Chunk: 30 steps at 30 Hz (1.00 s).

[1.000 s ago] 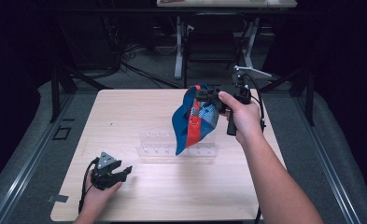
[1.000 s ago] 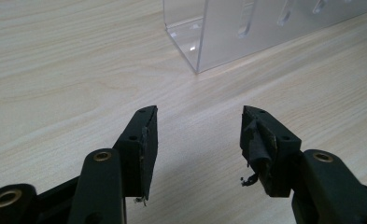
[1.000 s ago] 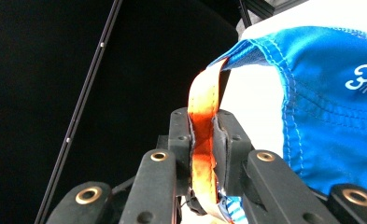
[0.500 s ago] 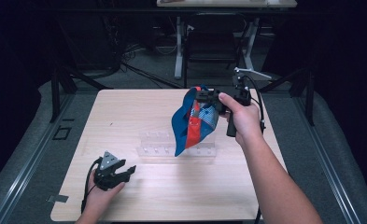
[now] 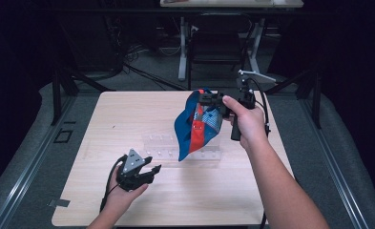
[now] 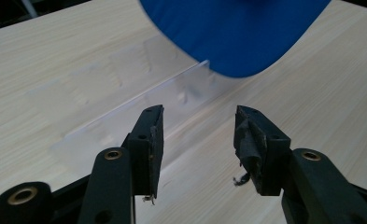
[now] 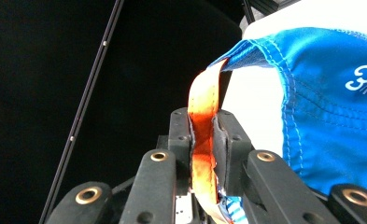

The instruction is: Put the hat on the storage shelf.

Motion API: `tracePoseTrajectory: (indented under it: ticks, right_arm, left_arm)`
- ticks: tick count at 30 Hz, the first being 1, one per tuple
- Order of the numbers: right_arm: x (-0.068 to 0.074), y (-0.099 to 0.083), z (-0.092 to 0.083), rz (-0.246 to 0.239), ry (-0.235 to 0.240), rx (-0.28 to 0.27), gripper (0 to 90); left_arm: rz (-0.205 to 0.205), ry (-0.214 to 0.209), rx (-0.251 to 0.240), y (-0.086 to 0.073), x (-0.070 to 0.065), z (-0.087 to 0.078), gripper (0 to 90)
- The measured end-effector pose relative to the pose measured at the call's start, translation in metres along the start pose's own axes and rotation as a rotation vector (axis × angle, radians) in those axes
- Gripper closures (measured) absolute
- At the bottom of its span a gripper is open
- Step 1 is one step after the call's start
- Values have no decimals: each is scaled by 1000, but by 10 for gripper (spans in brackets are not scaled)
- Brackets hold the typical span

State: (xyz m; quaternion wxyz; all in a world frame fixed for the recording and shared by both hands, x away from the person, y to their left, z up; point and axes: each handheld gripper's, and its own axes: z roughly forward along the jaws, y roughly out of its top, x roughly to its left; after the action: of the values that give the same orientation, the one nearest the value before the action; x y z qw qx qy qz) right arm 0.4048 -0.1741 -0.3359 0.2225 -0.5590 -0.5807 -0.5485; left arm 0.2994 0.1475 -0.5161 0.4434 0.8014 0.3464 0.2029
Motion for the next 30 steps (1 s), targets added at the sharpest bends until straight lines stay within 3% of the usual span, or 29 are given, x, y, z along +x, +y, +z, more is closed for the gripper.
tracePoseTrajectory:
  ticks: [9, 19, 22, 25, 30]
  right_arm:
    - [1, -1, 2, 1, 5, -3, 782]
    - [1, -1, 3, -3, 7, 4, 782]
    - [1, -1, 3, 0, 6, 1, 781]
    - [0, -1, 4, -3, 10, 6, 782]
    - [1, -2, 4, -4, 11, 8, 782]
  left_arm:
    - [49, -51, -13, 24, -26, 13, 582]
    - [97, -72, -18, 40, -43, 24, 623]
    - [115, -67, -15, 43, -48, 28, 631]
    - [144, -49, 3, 46, -53, 35, 698]
    - [152, -36, 14, 46, -51, 36, 797]
